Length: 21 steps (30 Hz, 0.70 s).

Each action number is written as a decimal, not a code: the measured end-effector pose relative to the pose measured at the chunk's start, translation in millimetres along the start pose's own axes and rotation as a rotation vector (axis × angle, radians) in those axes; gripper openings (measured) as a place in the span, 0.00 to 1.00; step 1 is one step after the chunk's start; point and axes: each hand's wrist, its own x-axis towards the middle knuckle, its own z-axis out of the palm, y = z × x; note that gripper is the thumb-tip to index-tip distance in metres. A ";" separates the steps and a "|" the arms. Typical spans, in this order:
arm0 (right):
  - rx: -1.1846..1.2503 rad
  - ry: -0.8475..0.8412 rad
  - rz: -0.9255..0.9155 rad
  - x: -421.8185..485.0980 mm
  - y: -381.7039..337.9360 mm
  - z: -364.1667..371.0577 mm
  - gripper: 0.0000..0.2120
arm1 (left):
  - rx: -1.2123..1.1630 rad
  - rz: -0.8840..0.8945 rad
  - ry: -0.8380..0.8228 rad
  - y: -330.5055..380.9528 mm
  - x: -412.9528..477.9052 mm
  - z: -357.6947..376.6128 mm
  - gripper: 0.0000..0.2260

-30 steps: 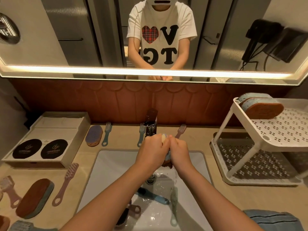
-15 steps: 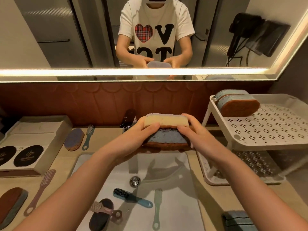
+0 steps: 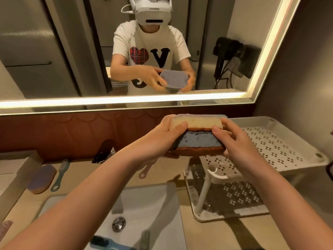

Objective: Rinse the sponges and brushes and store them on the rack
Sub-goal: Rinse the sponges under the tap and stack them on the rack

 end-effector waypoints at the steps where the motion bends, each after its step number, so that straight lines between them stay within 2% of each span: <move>1: 0.026 0.025 0.014 3.0 1.8 -7.2 0.22 | -0.006 0.026 0.038 2.7 5.8 6.2 0.21; 4: 0.087 0.104 0.050 12.3 8.5 -28.0 0.21 | -0.032 0.070 0.129 5.9 24.6 27.7 0.20; 8: 0.048 0.167 0.071 20.6 18.7 -47.4 0.16 | 0.081 0.066 0.156 -2.4 43.9 48.5 0.20; 10: 0.041 0.199 0.093 24.5 26.1 -55.8 0.14 | 0.135 0.063 0.119 -10.8 49.9 56.1 0.25; 13: 0.005 0.224 0.139 27.6 37.2 -64.1 0.14 | 0.401 0.086 0.105 -21.2 56.2 64.8 0.37; 16: 0.009 0.241 0.178 28.7 45.1 -67.1 0.11 | 0.527 0.120 0.136 -27.8 60.5 70.2 0.35; 19: -0.036 0.242 0.205 32.0 48.2 -67.3 0.11 | 0.533 0.147 0.183 -31.6 62.6 74.5 0.38; 21: -0.093 0.241 0.221 34.0 49.9 -67.0 0.12 | 0.553 0.157 0.208 -31.8 61.6 77.0 0.36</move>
